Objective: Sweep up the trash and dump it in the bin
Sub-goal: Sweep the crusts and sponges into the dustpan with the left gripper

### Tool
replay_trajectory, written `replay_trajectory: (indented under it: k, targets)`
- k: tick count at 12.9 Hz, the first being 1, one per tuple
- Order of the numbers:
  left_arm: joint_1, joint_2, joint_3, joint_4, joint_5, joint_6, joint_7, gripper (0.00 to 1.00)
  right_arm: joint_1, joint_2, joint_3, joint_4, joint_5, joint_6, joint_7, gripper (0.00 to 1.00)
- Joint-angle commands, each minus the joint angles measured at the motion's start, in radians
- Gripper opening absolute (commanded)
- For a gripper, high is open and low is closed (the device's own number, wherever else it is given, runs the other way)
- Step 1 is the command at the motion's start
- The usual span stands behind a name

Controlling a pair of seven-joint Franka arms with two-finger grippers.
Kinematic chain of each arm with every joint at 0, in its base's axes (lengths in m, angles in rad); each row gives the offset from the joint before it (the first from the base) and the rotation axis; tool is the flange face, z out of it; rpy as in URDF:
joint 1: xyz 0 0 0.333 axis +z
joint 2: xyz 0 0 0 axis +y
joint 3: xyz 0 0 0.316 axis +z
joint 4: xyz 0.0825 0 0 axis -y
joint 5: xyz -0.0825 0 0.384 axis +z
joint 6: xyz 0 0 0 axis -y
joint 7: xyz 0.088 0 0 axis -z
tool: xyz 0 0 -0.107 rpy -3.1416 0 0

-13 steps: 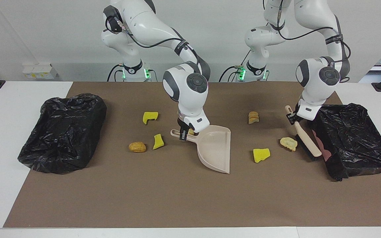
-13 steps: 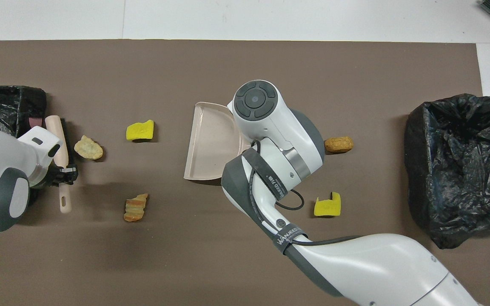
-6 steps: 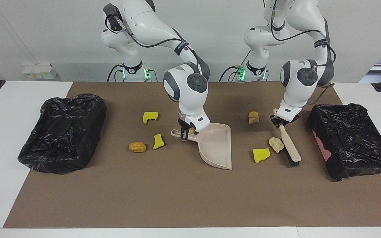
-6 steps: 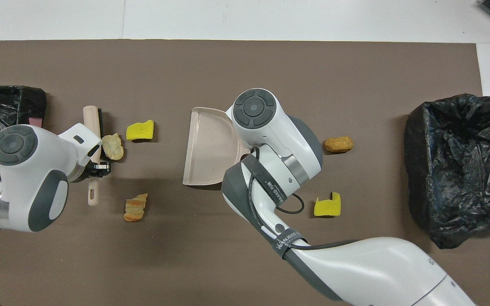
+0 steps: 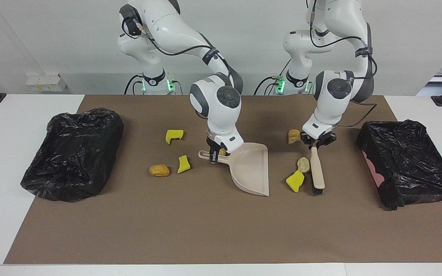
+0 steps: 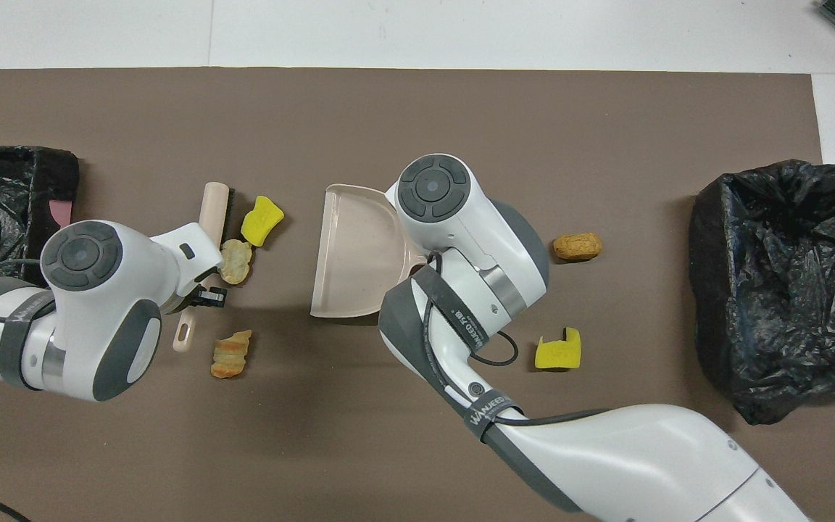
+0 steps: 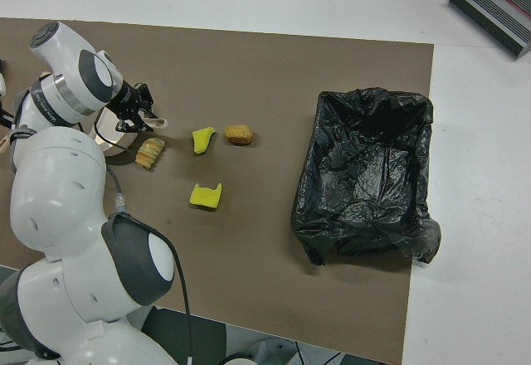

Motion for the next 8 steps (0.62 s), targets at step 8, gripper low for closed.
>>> replay_trajectory:
  k: [8]
  targets:
    - [-0.300, -0.019, 0.012, 0.031, -0.197, -0.006, -0.017, 0.00, -0.008, -0.039, 0.008, -0.074, -0.016, 0.017, -0.008, 0.00]
